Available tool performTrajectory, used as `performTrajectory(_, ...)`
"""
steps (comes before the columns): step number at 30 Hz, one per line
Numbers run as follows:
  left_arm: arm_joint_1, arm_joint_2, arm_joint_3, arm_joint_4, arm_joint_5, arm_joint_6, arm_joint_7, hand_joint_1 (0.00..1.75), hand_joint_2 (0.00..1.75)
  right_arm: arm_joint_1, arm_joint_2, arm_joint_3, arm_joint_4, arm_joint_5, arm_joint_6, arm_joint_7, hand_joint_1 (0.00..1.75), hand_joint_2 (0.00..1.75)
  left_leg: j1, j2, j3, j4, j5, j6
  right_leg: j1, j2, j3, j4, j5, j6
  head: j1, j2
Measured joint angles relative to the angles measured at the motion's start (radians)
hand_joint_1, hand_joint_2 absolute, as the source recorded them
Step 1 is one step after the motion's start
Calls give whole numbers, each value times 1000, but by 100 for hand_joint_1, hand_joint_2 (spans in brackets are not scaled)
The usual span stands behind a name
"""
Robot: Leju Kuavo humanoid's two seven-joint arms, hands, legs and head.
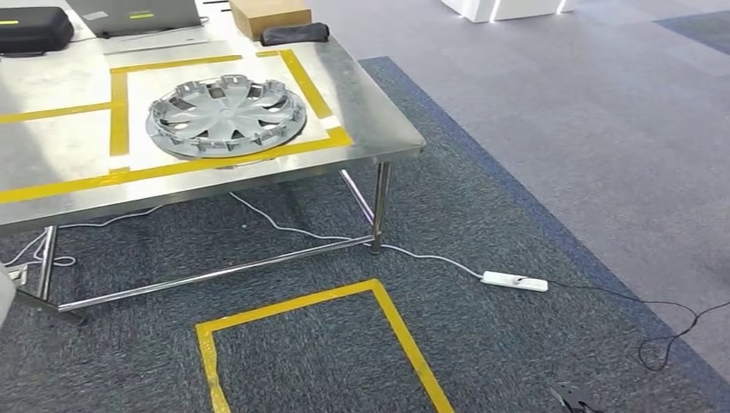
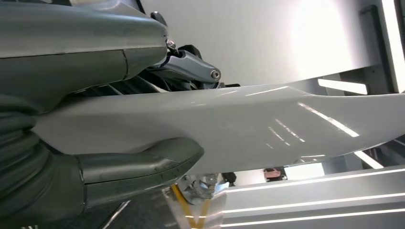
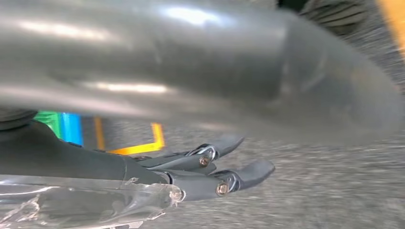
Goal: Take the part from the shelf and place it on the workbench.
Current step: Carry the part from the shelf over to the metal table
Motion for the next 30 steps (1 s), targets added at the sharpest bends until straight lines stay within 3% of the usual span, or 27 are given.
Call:
performTrajectory(3, 1, -1, 1, 0, -1, -2, -2, 175, 175, 3, 0, -2, 0, 1, 1, -5, 0, 0, -2, -4, 33, 0, -32, 8, 3, 1, -147, 173, -70, 3, 1, 0)
performTrajectory(4, 2, -1, 1, 0, -1, -3, -2, 175, 175, 7, 0, -4, 0, 1, 1, -7, 0, 0, -3, -7, 49, 0, -45, 8, 4, 1, -178, 183, -88, 3, 1, 0)
performTrajectory(5, 3, -2, 1, 0, -1, -4, -2, 175, 175, 10, 0, -6, 0, 2, 1, -8, 0, 0, -3, -9, 67, 0, -59, 8, 5, 1, -192, 160, -83, 1, 2, 0)
performTrajectory(6, 4, -2, 1, 0, -1, -4, -2, 175, 175, 12, 0, -7, 0, 3, 1, -8, 0, 0, -3, -11, 87, 0, -75, 6, 7, 1, -195, 113, -50, -1, 1, 0)
performTrajectory(8, 5, -4, 1, 1, -2, -6, -2, 175, 175, 15, 0, -9, 1, 5, 1, -10, 0, 0, -5, -12, 123, 0, -108, -1, 9, 1, -193, -1, 81, -11, 0, 0)
performTrajectory(9, 5, -4, 2, 1, -2, -8, -2, 175, 175, 17, 0, -10, 2, 6, 2, -10, 0, 0, -7, -13, 136, -3, -123, -5, 11, 1, -188, -37, 131, -17, -2, 0)
performTrajectory(10, 6, -4, 3, 1, -2, -9, -2, 175, 175, 18, 0, -12, 2, 8, 2, -10, 0, 0, -9, -15, 147, -5, -131, -10, 12, 1, -184, -58, 160, -24, -5, 0)
performTrajectory(12, 6, -5, 6, 1, -4, -12, -1, 175, 175, 16, 0, -14, 2, 10, 2, -10, 0, 0, -11, -15, 159, 0, -126, -22, 11, 2, -162, -65, 154, -37, -7, 0)
performTrajectory(14, 4, -4, 9, 1, -9, -14, 0, 175, 175, 12, -1, -16, 2, 14, 2, -11, 0, 0, -11, -9, 134, 65, -107, -33, 7, 3, -137, -75, 146, -48, -9, 0)
performTrajectory(15, 4, -4, 11, 1, -12, -14, 0, 175, 175, 11, -1, -16, 1, 16, 2, -12, 0, 0, -10, -6, 99, 123, -111, -39, 5, 3, -124, -81, 139, -51, -11, 0)
performTrajectory(16, 4, -4, 12, 2, -15, -15, 0, 175, 175, 10, -1, -17, 1, 17, 3, -12, 0, 0, -9, -3, 54, 185, -131, -44, 4, 3, -110, -84, 129, -54, -13, 0)
performTrajectory(18, 4, -4, 14, 3, -17, -15, 1, 175, 175, 10, -1, -18, 1, 19, 3, -13, 0, 0, -5, -2, -34, 267, -207, -52, 1, 3, -82, -88, 106, -54, -13, 0)
performTrajectory(19, 5, -4, 15, 3, -17, -16, 1, 175, 175, 11, -1, -18, 1, 20, 3, -13, 0, 0, -3, -2, -60, 272, -234, -55, 0, 3, -65, -88, 92, -53, -13, 0)
performTrajectory(20, 5, -4, 16, 4, -17, -16, 1, 175, 175, 11, -1, -19, 1, 21, 3, -13, 0, 0, -2, -2, -73, 252, -235, -55, -3, 3, -47, -88, 78, -51, -13, 0)
performTrajectory(21, 5, -4, 17, 4, -18, -17, 1, 175, 175, 10, -1, -20, 1, 22, 3, -14, 0, 0, 0, -1, -76, 211, -203, -56, -5, 4, -28, -89, 64, -47, -13, 0)
performTrajectory(23, 6, -3, 18, 7, -19, -20, 2, 175, 175, 10, -1, -22, 1, 23, 3, -15, 0, 0, 4, 9, -71, 100, -69, -57, -8, 4, 7, -89, 33, -36, -15, 0)
performTrajectory(24, 7, -3, 19, 9, -20, -21, 3, 175, 175, 9, -2, -22, 1, 24, 3, -16, 0, 0, 4, 16, -68, 59, -17, -55, -7, 4, 22, -93, 17, -28, -17, 0)
performTrajectory(25, 9, -3, 20, 11, -21, -23, 5, 175, 175, 9, -2, -23, 1, 25, 3, -17, 0, 0, 5, 19, -64, 31, 13, -50, -6, 4, 39, -95, 10, -20, -20, 0)
performTrajectory(28, 8, -3, 20, 13, -23, -27, 9, 175, 175, 6, -2, -24, 0, 28, 3, -20, 0, 0, 7, 12, -29, 9, 9, -24, -6, 2, 74, -90, 16, 0, -14, 0)
performTrajectory(30, 7, -2, 21, 13, -23, -28, 9, 175, 175, 1, -1, -25, 0, 30, 3, -22, 0, 0, 7, 10, -8, 7, 3, -8, -8, 3, 36, -12, 0, 3, -8, 0)
